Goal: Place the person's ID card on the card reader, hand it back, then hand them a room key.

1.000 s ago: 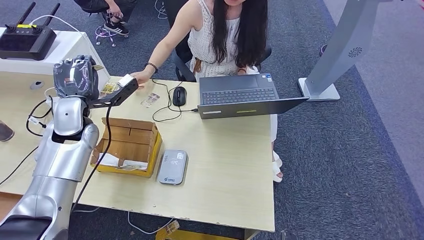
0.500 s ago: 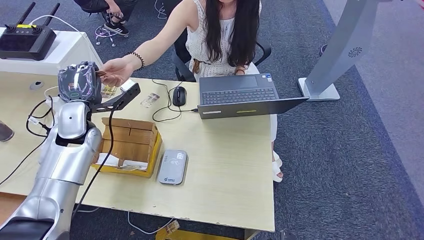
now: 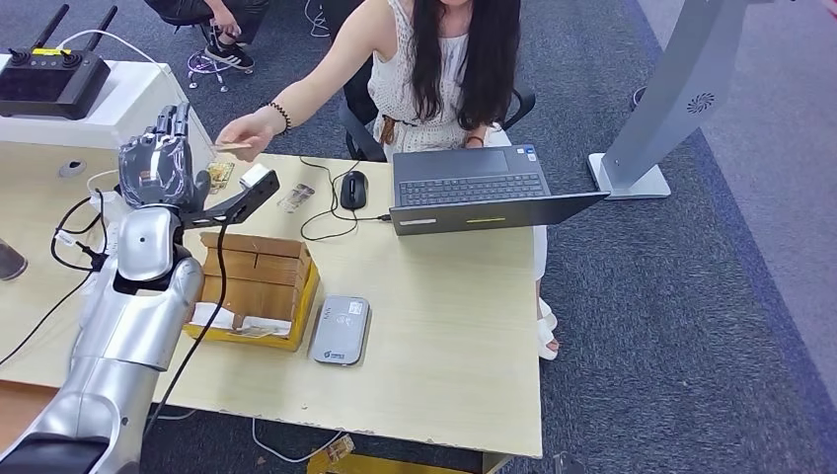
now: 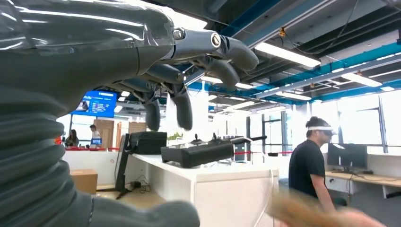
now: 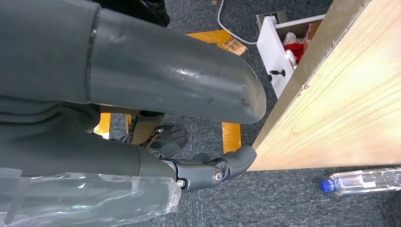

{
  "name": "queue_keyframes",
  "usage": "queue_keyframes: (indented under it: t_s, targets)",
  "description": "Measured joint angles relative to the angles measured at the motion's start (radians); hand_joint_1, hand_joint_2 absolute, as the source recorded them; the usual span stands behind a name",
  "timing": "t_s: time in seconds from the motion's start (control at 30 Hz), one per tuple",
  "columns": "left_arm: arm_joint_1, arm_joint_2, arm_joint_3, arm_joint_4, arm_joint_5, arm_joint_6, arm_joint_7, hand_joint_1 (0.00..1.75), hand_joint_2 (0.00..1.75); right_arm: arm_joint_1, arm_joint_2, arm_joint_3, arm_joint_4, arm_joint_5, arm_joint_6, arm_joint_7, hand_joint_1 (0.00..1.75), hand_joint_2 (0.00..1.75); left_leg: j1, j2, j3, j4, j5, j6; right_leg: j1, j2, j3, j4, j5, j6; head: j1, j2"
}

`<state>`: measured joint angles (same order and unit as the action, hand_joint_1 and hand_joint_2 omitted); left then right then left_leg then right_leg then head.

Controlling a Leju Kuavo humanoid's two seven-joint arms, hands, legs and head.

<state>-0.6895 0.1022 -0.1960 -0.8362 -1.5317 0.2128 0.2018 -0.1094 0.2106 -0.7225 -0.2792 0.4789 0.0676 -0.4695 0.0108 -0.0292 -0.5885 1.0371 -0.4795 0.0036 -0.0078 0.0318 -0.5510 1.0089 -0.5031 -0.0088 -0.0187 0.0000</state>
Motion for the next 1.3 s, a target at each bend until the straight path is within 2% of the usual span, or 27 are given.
queue_keyframes:
  t_s: [0.27, 0.47, 0.83, 1.07, 1.3]
  targets:
    - [0.083, -0.019, 0.003, -0.088, 0.028, 0.004, -0.054, 0.00, 1.75, 0.004, 0.000, 0.000, 0.000, -0.007, 0.001, -0.007, 0.00, 0.00, 0.000, 0.000, 0.000, 0.000, 0.000, 0.000, 0.000, 0.000, 0.000, 0.000, 0.000, 0.000, 0.000, 0.000]
    - [0.175, -0.045, 0.003, -0.225, 0.089, -0.021, -0.110, 0.00, 1.75, 0.011, -0.001, -0.003, 0.000, -0.017, 0.000, -0.015, 0.00, 0.00, 0.000, 0.000, 0.000, 0.000, 0.000, 0.000, 0.000, 0.000, 0.000, 0.000, 0.000, 0.000, 0.000, 0.000]
    - [0.445, -0.061, -0.046, -0.525, 0.136, -0.049, -0.171, 0.00, 1.75, 0.025, -0.003, -0.045, -0.005, -0.053, 0.001, -0.046, 0.00, 0.00, 0.000, 0.001, 0.000, 0.000, -0.001, 0.001, 0.000, 0.001, 0.000, -0.001, -0.001, 0.000, 0.000, 0.000]
    - [0.636, -0.040, -0.095, -0.680, 0.149, -0.040, -0.216, 0.00, 1.75, 0.039, -0.008, -0.084, -0.013, -0.069, 0.007, -0.064, 0.00, 0.00, 0.000, 0.000, -0.001, 0.000, -0.002, 0.001, 0.000, 0.000, 0.000, -0.001, -0.001, 0.001, 0.000, 0.000]
    - [0.770, -0.008, -0.127, -0.758, 0.146, -0.029, -0.236, 0.00, 1.75, 0.048, -0.010, -0.118, -0.018, -0.070, 0.018, -0.071, 0.00, 0.00, 0.000, 0.000, 0.000, 0.000, -0.002, 0.000, 0.000, 0.000, -0.001, -0.001, -0.001, 0.001, 0.000, 0.000]
